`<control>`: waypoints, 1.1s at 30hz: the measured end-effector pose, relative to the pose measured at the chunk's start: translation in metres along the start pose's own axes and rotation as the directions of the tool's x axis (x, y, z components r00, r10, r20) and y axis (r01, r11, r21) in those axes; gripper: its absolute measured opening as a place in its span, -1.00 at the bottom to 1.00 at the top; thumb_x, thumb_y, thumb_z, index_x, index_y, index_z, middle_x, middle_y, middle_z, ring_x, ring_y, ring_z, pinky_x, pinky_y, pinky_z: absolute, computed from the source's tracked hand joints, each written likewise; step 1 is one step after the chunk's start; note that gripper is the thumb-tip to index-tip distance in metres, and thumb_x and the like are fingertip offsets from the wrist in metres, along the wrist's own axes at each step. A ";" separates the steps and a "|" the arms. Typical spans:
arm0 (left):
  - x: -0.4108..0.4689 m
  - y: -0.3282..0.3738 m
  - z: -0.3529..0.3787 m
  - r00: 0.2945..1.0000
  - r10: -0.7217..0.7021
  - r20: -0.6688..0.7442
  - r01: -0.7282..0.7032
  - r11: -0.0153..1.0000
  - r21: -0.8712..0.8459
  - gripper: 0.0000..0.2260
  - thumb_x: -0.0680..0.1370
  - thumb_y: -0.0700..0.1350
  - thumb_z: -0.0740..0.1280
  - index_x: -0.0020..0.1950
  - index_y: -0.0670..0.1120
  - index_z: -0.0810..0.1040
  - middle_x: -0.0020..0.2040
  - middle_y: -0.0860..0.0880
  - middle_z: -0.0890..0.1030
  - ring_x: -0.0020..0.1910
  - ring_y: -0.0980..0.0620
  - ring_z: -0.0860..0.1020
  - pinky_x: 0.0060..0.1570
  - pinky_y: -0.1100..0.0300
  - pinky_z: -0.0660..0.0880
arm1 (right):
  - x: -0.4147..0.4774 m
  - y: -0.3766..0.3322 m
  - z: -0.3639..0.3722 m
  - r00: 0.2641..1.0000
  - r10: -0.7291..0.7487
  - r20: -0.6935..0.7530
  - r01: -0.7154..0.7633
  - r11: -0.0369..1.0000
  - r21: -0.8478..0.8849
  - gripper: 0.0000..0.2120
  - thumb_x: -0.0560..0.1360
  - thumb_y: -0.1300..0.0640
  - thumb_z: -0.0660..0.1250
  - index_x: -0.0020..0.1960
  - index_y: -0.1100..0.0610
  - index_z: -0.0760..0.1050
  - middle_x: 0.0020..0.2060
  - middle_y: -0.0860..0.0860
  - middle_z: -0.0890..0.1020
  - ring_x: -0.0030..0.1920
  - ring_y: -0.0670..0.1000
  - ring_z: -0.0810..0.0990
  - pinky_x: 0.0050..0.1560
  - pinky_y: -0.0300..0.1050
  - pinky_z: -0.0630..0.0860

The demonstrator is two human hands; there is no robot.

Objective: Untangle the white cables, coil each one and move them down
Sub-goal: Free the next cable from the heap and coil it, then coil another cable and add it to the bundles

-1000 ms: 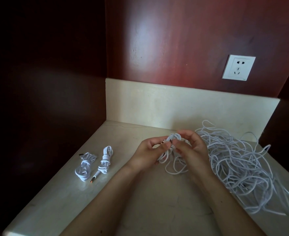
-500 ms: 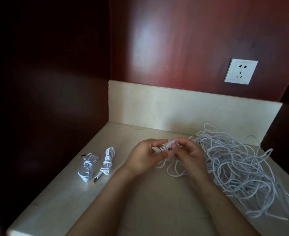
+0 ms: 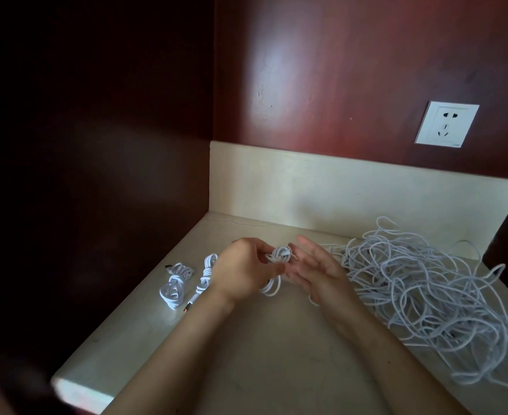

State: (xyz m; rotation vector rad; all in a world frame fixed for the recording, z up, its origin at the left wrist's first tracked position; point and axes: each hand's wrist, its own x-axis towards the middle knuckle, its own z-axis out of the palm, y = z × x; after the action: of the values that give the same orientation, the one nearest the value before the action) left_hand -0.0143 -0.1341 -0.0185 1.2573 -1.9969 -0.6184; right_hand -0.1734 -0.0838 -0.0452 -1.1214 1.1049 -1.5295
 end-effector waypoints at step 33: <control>0.011 0.001 0.001 0.986 0.165 0.035 -0.157 0.824 0.544 -0.54 0.50 0.24 0.31 0.38 0.18 0.44 0.28 0.09 0.48 0.33 0.04 0.39 0.35 0.12 0.13 | -0.002 -0.016 -0.041 0.896 -0.347 0.278 0.359 0.193 -0.913 -0.80 0.44 0.15 0.36 0.00 -0.02 0.70 0.02 -0.10 0.69 0.08 -0.07 0.61 0.13 -0.16 0.51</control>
State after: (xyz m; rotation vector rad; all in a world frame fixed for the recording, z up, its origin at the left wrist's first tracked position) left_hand -0.0188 -0.1434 -0.0150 1.3772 -2.3281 0.0649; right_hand -0.2159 -0.0727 -0.0376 -2.3698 1.9807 -1.0280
